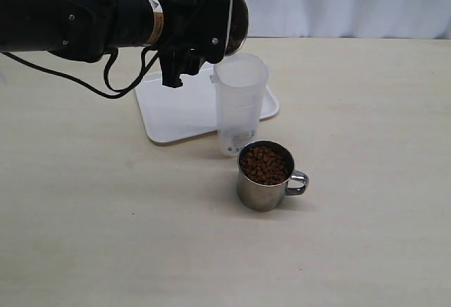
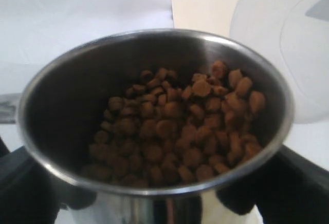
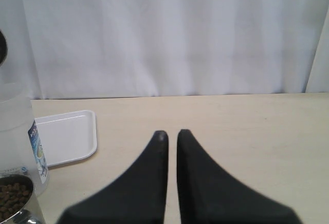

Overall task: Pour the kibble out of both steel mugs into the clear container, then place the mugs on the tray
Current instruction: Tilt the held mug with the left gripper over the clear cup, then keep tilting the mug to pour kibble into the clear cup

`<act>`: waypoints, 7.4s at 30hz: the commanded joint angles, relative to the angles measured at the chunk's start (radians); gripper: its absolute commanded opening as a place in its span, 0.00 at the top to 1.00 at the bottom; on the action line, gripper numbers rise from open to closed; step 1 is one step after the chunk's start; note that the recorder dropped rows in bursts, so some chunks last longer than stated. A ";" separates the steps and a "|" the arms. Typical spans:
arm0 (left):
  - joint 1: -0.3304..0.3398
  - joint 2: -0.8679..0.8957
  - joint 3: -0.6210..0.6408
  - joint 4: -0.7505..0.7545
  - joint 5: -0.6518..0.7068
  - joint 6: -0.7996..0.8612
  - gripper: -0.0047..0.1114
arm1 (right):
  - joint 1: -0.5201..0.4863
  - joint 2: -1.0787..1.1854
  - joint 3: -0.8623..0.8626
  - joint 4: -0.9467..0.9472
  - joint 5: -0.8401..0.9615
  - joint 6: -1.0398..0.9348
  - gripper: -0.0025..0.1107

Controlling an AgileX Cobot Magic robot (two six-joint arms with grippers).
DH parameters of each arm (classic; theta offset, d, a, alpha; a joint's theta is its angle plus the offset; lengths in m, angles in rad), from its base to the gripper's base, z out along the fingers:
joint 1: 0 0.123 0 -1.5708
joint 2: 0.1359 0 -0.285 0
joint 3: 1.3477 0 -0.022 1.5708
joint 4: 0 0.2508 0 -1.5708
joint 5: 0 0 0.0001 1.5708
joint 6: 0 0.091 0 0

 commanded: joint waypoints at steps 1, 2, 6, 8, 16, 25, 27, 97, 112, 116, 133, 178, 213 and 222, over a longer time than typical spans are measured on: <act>-0.003 -0.006 -0.011 -0.007 0.006 0.019 0.96 | 0.003 -0.004 0.005 -0.005 -0.002 -0.005 0.94; -0.003 -0.006 -0.011 -0.007 0.006 0.019 0.96 | 0.003 -0.004 0.005 -0.005 -0.002 -0.005 0.94; -0.003 -0.006 -0.011 -0.007 0.013 0.065 0.96 | 0.003 -0.004 0.005 -0.005 -0.002 -0.005 0.94; -0.003 -0.006 -0.011 -0.007 0.013 0.070 0.96 | 0.003 -0.004 0.005 -0.005 -0.002 -0.005 0.94; -0.003 -0.006 -0.011 -0.007 0.013 0.122 0.96 | 0.003 -0.004 0.005 -0.005 -0.002 -0.005 0.94; -0.003 -0.006 -0.011 -0.007 0.013 0.152 0.96 | 0.003 -0.004 0.005 -0.005 -0.002 -0.005 0.94; -0.003 -0.006 -0.011 -0.007 0.015 0.157 0.96 | 0.003 -0.004 0.005 -0.005 -0.002 -0.005 0.94; -0.106 -0.006 -0.013 -0.007 0.264 0.186 0.96 | 0.003 -0.004 0.005 -0.005 -0.002 -0.005 0.94; -0.118 -0.006 -0.013 -0.007 0.273 0.175 0.96 | 0.003 -0.004 0.005 -0.005 -0.002 -0.005 0.94; -0.120 -0.006 -0.013 -0.007 0.273 0.190 0.96 | 0.003 -0.004 0.005 -0.005 -0.002 -0.005 0.94; -0.146 -0.006 -0.013 -0.007 0.332 0.234 0.96 | 0.003 -0.004 0.005 -0.005 -0.002 -0.005 0.94; -0.165 -0.006 -0.013 -0.007 0.375 0.409 0.96 | 0.003 -0.004 0.005 -0.005 -0.002 -0.005 0.94; -0.165 -0.006 -0.013 -0.007 0.371 0.474 0.96 | 0.003 -0.004 0.005 -0.005 -0.002 -0.005 0.94; -0.182 -0.006 -0.013 -0.007 0.376 0.418 0.96 | 0.003 -0.004 0.005 -0.005 -0.002 -0.005 0.94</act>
